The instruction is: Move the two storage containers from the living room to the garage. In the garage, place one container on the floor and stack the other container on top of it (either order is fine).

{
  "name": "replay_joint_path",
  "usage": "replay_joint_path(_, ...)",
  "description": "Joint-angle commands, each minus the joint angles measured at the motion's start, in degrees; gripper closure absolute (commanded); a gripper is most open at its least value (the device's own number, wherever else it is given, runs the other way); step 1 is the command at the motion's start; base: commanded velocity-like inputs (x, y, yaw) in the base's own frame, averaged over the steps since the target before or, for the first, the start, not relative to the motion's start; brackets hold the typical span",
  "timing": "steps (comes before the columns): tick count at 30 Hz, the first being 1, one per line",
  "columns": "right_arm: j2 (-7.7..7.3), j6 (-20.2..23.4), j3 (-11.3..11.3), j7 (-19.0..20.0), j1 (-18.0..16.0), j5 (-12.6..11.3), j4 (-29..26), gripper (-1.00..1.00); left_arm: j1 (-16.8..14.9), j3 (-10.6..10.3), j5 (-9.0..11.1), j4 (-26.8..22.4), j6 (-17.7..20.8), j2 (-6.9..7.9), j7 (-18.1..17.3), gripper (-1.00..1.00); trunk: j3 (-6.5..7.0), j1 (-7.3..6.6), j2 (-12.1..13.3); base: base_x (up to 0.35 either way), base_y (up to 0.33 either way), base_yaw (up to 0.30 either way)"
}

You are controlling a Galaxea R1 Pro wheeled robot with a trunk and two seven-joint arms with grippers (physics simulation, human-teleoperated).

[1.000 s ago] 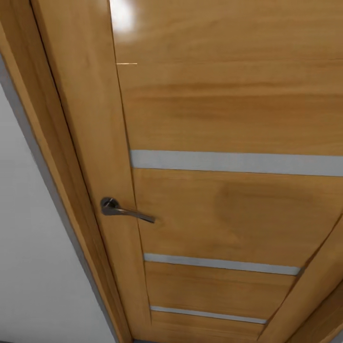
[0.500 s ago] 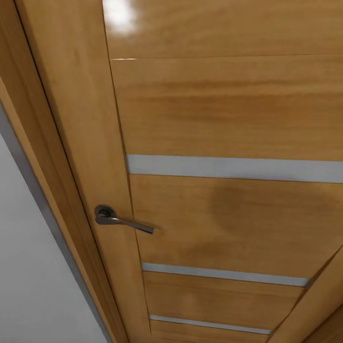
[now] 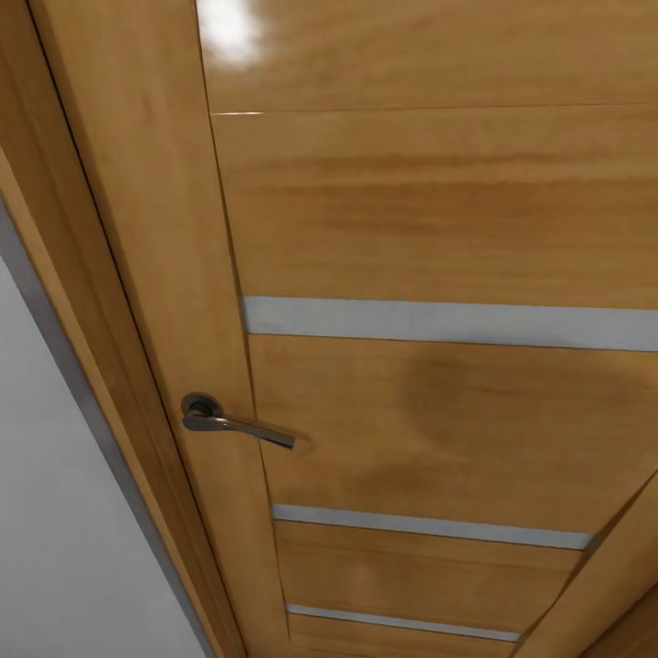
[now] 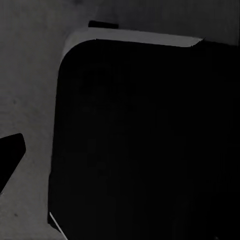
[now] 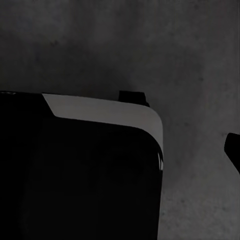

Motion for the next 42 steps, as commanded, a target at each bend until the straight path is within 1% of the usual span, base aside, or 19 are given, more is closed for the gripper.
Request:
replay_joint_path(1, -0.01, -0.22, 0.05, -0.01, -0.03, 0.30, 0.05, -1.00, 0.04, 0.28, 0.05, -1.46, 0.02, -0.07, -0.01, -1.00, -0.04, 0.00, -0.02, 0.000, 0.000, 0.000)
replay_joint_path(4, 0.05, -0.35, 0.07, -0.01, -0.06, 0.35, 0.06, -1.00, 0.04, 0.28, 0.16, -5.24, 0.38, -0.23, -0.07, -1.00, -0.04, 0.00, -0.02, 0.000, 0.000, 0.000)
replay_joint_path(9, 0.09, -0.41, 0.08, 0.00, -0.03, 0.38, 0.06, -1.00, 0.02, 0.28, 0.25, -12.04, 1.02, -1.20, 0.03, -1.00, -0.04, 0.00, -0.02, 0.000, 0.000, 0.000)
replay_joint_path(11, 0.09, -0.42, 0.08, 0.02, -0.06, 0.38, 0.06, -1.00, -0.02, 0.24, 0.26, -16.09, 2.38, -1.52, 0.02, -1.00, -0.04, 0.00, -0.02, 0.000, 0.000, 0.000)
replay_joint_path(14, 0.09, -0.42, 0.08, 0.02, -0.05, 0.38, 0.12, -1.00, 0.02, 0.03, 0.27, -25.28, 7.95, -1.78, -0.01, -1.00, -0.04, 0.00, -0.02, 0.000, 0.000, 0.000)
replay_joint_path(16, 0.14, -0.42, 0.08, 0.04, -0.03, 0.60, 0.13, -1.00, 0.07, -1.00, 0.32, -32.77, 13.22, -2.34, -0.05, -1.00, -0.04, 0.00, -0.02, 0.000, 0.000, 0.000)
replay_joint_path(17, 0.24, -0.42, 0.08, 0.06, -0.04, 1.97, 0.19, -1.00, 0.25, -4.73, 0.42, -44.04, 15.20, -3.19, -0.08, -1.00, -0.04, 0.00, -0.02, 0.000, 0.000, 0.000)
replay_joint_path(18, 0.25, -0.42, 0.08, 0.04, -0.04, 2.11, 0.20, -1.00, 0.28, -5.31, 0.44, -45.15, 15.26, -3.24, -0.08, -1.00, -0.04, 0.00, -0.02, 0.000, 0.000, 0.000)
replay_joint_path(20, 0.31, -0.42, 0.08, 0.04, -0.02, 2.44, 0.22, -1.00, 0.53, -7.72, 0.54, -50.58, 16.12, -3.44, -0.08, -1.00, -0.04, 0.00, -0.02, 0.000, 0.000, 0.000)
replay_joint_path(21, 0.35, -0.42, 0.08, 0.06, -0.05, 2.65, 0.23, -1.00, 0.69, -9.58, 0.76, -58.52, 26.09, -3.59, -0.10, -1.00, -0.04, 0.00, -0.02, 0.000, 0.000, 0.000)
replay_joint_path(22, 0.35, -0.40, 0.08, 0.07, -0.04, 2.69, 0.23, -1.00, 0.71, -9.86, 1.11, -61.46, 29.72, -3.61, -0.08, -1.00, -0.04, 0.00, -0.02, 0.000, 0.000, 0.000)
replay_joint_path(23, 0.35, -0.38, 0.08, 0.07, -0.06, 2.71, 0.23, -1.00, 0.72, -10.05, 1.63, -64.10, 32.17, -3.62, -0.03, -1.00, -0.04, 0.00, -0.02, 0.000, 0.000, 0.000)
replay_joint_path(24, 0.36, -0.36, 0.08, 0.08, -0.05, 2.74, 0.23, -1.00, 0.71, -10.28, 2.74, -67.83, 34.96, -3.63, 0.04, -1.00, -0.04, 0.00, -0.02, 0.000, 0.000, 0.000)
replay_joint_path(25, 0.36, -0.34, 0.08, 0.08, -0.07, 2.75, 0.23, -1.00, 0.31, -10.39, 3.31, -69.81, 36.18, -3.64, 0.07, -1.00, -0.04, 0.00, -0.02, 0.000, 0.000, 0.000)
replay_joint_path(27, 0.36, -0.33, 0.08, 0.08, -0.06, 2.76, 0.23, -1.00, -1.10, -10.49, 3.64, -71.11, 36.74, -3.70, 0.09, -1.00, -0.04, 0.00, -0.02, 0.000, 0.000, 0.000)
replay_joint_path(33, 0.28, -0.33, 0.08, 0.08, -0.07, 2.76, 0.23, -1.00, -5.26, -10.53, 3.79, -71.49, 36.92, -3.73, 0.09, -1.00, -0.04, 0.00, -0.02, 0.000, 0.000, 0.000)
replay_joint_path(34, 0.28, -0.33, 0.08, 0.08, -0.04, 2.76, 0.23, -1.00, -6.36, -10.53, 3.79, -71.49, 36.93, -3.73, 0.09, -1.00, -0.04, 0.00, -0.02, 0.000, 0.000, 0.000)
replay_joint_path(35, 0.31, -0.33, 0.08, 0.08, -0.04, 2.76, 0.23, -1.00, -8.41, -10.53, 3.83, -71.49, 36.93, -3.73, 0.09, -1.00, -0.04, 0.00, -0.02, 0.000, 0.000, 0.000)
replay_joint_path(42, 0.36, -0.33, 0.08, 0.08, -0.04, 3.50, 0.23, -1.00, -11.48, -10.46, 3.88, -71.30, 36.70, -3.81, 0.09, -1.00, -0.04, 0.00, -0.02, 0.000, 0.000, 0.000)
